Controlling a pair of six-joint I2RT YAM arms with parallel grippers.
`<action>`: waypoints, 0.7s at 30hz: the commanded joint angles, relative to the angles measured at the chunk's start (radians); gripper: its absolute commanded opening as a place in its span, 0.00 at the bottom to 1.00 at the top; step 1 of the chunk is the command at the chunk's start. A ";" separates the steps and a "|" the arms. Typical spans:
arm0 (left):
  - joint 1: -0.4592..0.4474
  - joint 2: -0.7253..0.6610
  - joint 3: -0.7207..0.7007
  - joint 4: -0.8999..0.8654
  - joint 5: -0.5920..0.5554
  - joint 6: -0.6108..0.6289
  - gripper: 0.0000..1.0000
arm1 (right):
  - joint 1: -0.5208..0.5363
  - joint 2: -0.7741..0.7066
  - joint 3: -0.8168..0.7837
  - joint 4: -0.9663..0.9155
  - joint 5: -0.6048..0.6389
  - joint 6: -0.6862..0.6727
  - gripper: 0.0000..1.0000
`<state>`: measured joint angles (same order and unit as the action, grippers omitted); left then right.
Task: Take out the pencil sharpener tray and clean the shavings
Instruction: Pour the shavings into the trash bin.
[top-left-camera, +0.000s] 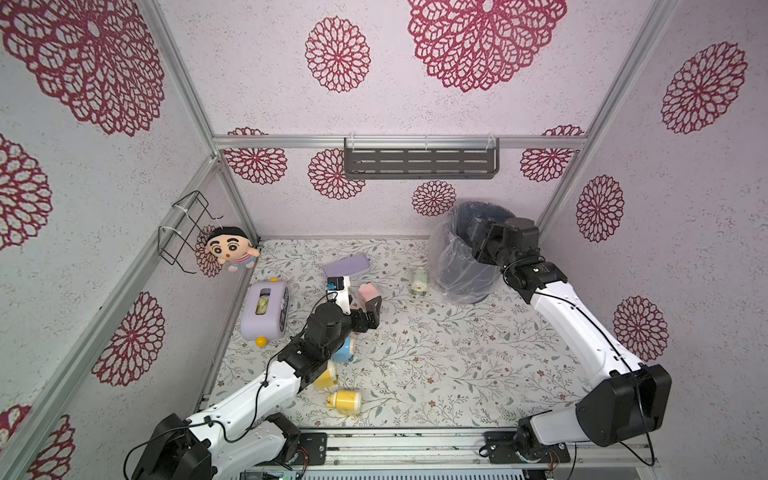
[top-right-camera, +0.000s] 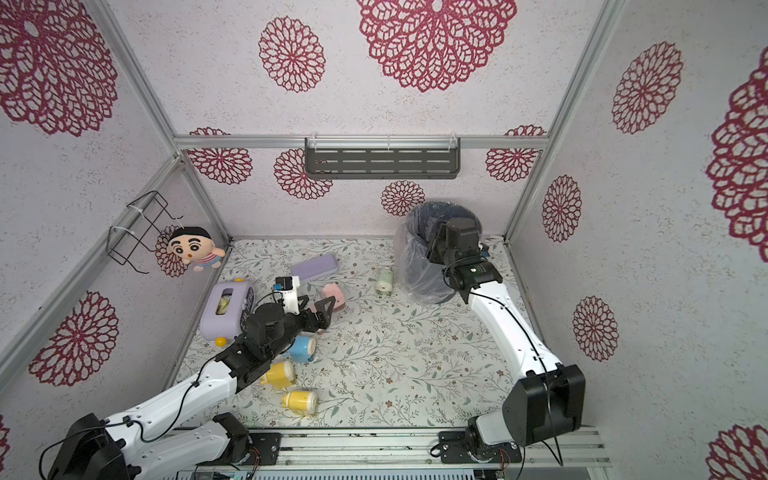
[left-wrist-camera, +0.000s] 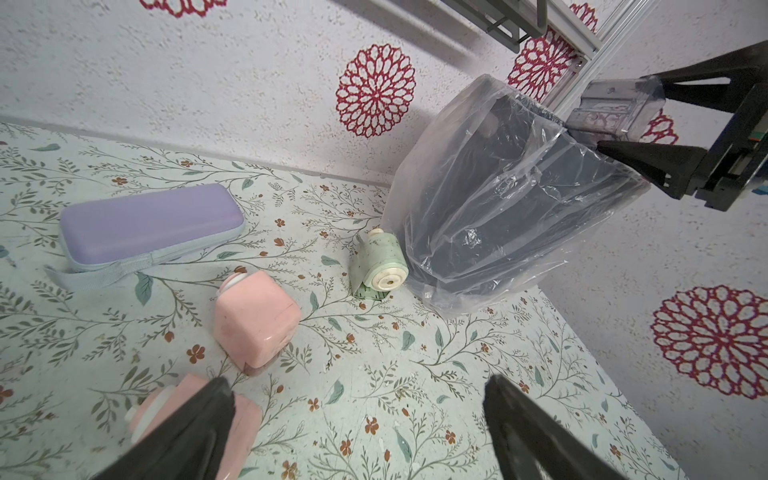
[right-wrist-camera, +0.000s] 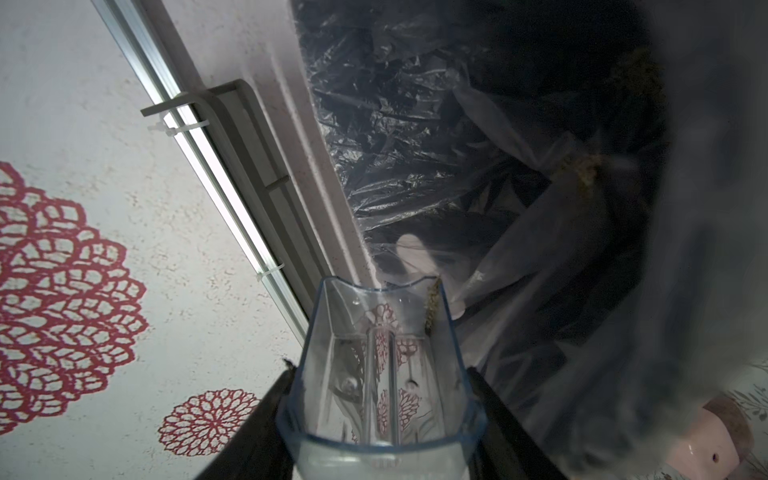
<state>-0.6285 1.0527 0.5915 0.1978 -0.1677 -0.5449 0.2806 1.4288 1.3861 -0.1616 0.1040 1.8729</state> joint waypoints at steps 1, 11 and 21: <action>-0.011 -0.026 -0.013 0.015 -0.010 0.018 0.97 | -0.014 -0.013 0.097 -0.046 -0.051 -0.239 0.47; -0.019 -0.015 -0.013 0.026 -0.008 0.017 0.97 | -0.072 0.008 0.197 -0.163 -0.195 -0.813 0.46; -0.028 0.022 0.002 0.021 -0.011 0.026 0.97 | -0.044 0.071 0.358 -0.286 -0.231 -1.091 0.41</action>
<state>-0.6464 1.0786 0.5892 0.2020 -0.1703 -0.5407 0.2150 1.5124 1.7035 -0.4152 -0.1020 0.9363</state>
